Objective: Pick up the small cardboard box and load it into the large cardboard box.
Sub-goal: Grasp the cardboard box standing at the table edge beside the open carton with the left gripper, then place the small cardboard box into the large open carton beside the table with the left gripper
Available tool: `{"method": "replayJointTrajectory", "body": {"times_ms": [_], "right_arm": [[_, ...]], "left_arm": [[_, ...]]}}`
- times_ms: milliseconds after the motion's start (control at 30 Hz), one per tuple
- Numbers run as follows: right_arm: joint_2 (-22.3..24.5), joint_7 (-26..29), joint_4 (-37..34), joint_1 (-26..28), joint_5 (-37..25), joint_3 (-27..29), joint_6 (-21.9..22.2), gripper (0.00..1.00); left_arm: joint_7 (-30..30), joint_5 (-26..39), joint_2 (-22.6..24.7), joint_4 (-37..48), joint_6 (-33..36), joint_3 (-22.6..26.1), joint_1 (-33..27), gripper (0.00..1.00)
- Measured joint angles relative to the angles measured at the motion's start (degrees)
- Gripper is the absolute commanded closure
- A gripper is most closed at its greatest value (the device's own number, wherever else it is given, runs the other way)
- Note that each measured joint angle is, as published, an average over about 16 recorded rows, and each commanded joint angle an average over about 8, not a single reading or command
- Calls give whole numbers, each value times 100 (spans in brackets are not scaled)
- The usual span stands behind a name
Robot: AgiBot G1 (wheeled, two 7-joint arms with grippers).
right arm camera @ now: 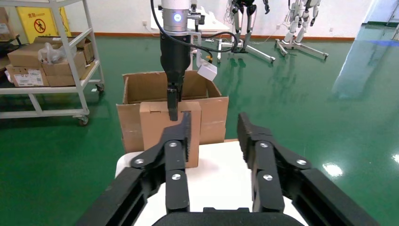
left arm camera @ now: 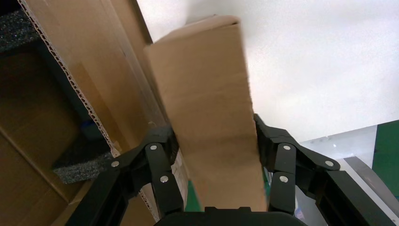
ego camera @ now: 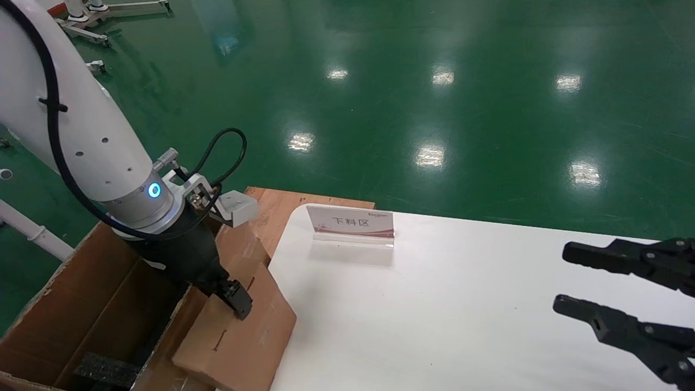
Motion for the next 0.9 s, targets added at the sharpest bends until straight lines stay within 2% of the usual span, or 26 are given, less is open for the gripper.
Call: {"method": "replayJointTrajectory", "body": {"times_ms": [267,433,667,900], "right_arm": [[0,0,-1,1,-1,-1,0,100],[0,-1,-2,2,0,-2,-1,100],[0,-3,-5,3,1,-4,-1,100],[1,-5,-5,4,2,-7,0,100]], "left_arm": [[17,-36,10,50,6,-35,-53,100],[51,-79,-1,130,27,-150,-292,100],[272,-94,22,526,130,-456,-1018,100],[899,80,191,1404,334,-597,-1913,100]]}}
